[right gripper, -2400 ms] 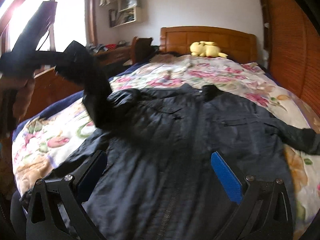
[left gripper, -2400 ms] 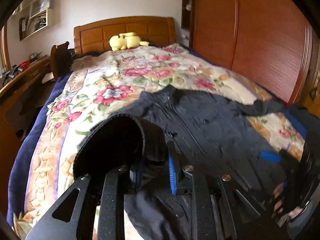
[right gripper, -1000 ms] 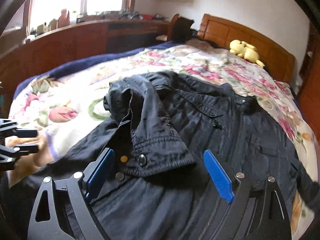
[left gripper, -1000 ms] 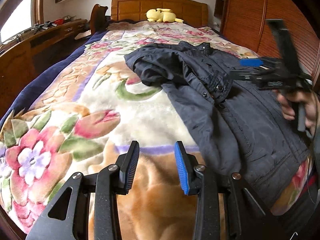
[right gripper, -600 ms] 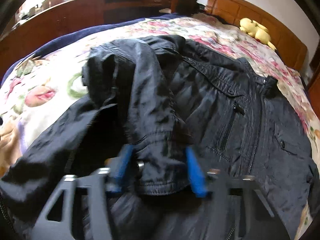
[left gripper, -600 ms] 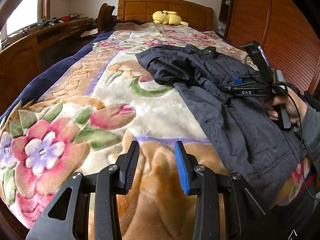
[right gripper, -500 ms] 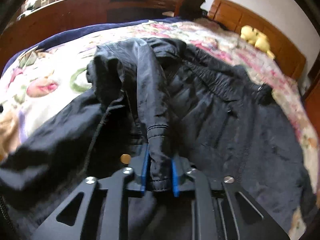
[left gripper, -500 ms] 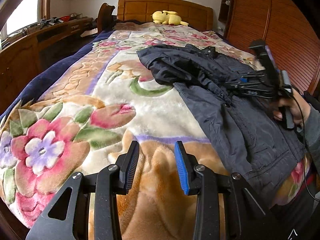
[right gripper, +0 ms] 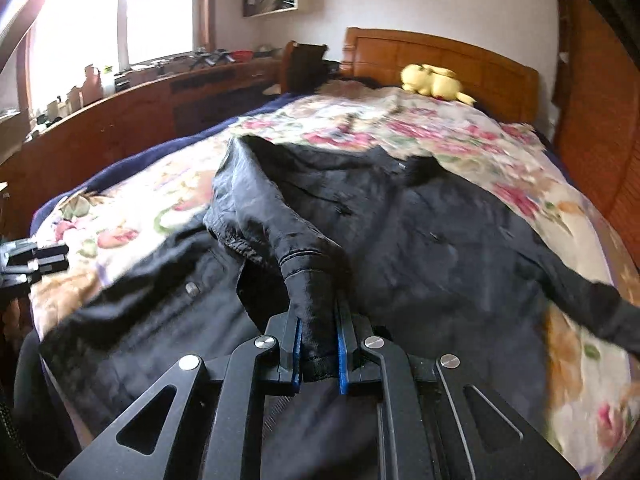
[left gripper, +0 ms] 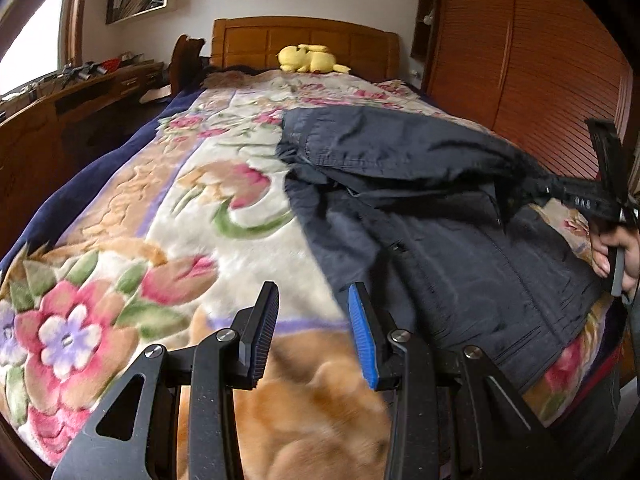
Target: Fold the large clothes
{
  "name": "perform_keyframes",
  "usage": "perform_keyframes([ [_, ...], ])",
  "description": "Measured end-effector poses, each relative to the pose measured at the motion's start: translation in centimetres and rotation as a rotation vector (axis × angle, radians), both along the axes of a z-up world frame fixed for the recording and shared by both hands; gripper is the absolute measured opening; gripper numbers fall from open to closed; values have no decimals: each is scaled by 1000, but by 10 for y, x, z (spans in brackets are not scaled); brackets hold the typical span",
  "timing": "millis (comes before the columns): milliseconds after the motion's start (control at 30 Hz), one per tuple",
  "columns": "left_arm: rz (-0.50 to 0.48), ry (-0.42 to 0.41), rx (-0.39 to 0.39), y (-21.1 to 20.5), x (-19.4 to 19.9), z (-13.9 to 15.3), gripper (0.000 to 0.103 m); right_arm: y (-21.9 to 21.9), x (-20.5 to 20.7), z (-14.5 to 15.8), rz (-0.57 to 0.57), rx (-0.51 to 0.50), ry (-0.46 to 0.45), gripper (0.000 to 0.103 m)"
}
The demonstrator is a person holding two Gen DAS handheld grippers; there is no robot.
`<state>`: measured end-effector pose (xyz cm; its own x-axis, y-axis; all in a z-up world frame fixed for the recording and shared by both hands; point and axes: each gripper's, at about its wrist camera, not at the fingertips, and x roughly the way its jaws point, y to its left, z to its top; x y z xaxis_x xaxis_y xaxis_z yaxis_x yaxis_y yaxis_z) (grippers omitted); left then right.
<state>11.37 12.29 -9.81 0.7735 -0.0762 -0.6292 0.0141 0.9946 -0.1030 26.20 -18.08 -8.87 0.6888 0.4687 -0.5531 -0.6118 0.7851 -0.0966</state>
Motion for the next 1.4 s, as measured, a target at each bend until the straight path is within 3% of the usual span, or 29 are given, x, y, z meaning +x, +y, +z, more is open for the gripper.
perform_keyframes([
  [333,-67,-5,27,-48,25,8,37,-42,10,-15,-157,-34,59,13],
  [433,-83,1,37,-60,31,10,37,-48,8,-11,-191,11,82,14],
  [567,-102,2,45,-74,38,12,37,-52,13,-9,-258,14,58,42],
  [600,-109,1,47,-78,41,13,37,-53,14,-11,-257,21,59,47],
  [833,-143,10,56,-103,54,13,37,-48,9,-22,-164,44,50,48],
  [967,-158,25,55,-114,59,8,37,-36,13,-31,-63,61,94,47],
  [1200,-161,46,56,-124,60,3,37,-3,24,-49,23,-15,136,47],
  [1267,-161,50,58,-126,59,4,37,7,30,-57,8,-81,131,34],
  [1333,-163,47,58,-126,58,6,37,5,40,-63,-26,-117,152,4],
  [1400,-166,43,56,-127,58,7,37,0,41,-60,-35,-100,142,3],
])
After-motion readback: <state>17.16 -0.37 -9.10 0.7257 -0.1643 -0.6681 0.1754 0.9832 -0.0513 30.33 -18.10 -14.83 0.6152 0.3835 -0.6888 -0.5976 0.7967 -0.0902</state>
